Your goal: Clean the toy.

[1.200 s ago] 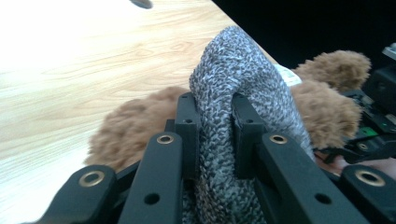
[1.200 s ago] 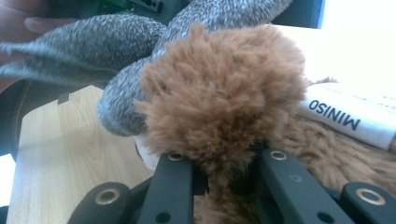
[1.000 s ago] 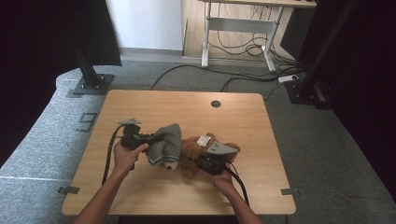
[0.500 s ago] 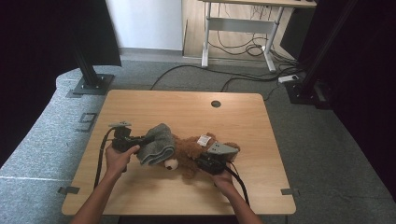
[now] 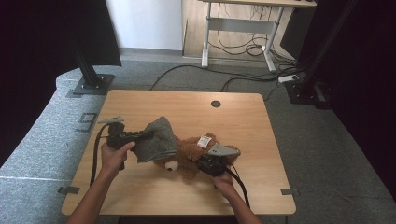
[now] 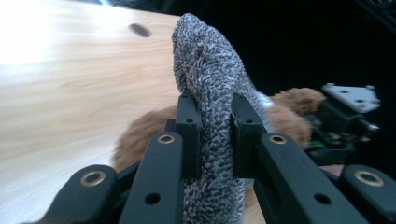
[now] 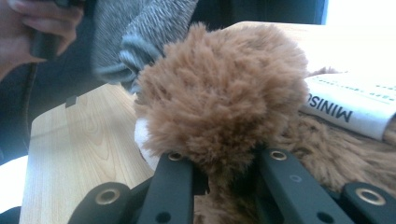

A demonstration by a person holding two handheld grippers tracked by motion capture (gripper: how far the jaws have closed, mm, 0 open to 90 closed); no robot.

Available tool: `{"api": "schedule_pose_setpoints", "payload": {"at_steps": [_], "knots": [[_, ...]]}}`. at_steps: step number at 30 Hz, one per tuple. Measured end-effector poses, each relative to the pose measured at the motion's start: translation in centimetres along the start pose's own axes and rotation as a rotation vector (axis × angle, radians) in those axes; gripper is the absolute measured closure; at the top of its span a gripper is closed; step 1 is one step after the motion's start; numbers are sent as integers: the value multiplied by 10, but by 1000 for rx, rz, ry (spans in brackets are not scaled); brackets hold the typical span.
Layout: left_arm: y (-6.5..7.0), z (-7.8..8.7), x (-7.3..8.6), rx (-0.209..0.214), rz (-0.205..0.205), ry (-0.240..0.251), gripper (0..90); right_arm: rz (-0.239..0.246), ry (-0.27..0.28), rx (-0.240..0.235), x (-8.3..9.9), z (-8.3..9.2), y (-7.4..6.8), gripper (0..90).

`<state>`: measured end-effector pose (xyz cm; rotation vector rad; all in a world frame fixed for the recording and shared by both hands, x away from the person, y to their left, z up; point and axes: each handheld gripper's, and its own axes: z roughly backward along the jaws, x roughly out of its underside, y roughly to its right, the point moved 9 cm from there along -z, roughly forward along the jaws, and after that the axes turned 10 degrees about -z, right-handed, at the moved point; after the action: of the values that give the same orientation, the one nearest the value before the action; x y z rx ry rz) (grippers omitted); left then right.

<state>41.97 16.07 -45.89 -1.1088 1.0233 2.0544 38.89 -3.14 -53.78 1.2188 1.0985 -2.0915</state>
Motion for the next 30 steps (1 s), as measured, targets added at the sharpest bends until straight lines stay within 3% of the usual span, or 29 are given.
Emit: {"api": "schedule_pose_setpoints", "payload": {"at_steps": [5,9,12,15,19,22,27,30], "knots": [[11,-33,2,32,-11,-48,761,8,-3,-12,-1,-4,-1,803],[7,-57,17,2,-9,-109,761,19,-4,-14,-1,-6,-2,797],[4,-61,23,2,15,-100,763,32,2,-1,-2,-3,-3,724],[7,-61,26,-15,-9,-101,767,38,2,14,-2,4,-4,610],[9,-61,27,-38,-45,-107,768,34,17,22,-3,19,-5,529],[9,-60,28,-32,-42,-105,767,31,42,59,-1,40,-1,497],[9,-60,28,-27,-43,-105,767,1,80,144,9,77,17,486],[9,-60,28,-23,-39,-105,766,-32,88,164,15,93,26,474]]}}
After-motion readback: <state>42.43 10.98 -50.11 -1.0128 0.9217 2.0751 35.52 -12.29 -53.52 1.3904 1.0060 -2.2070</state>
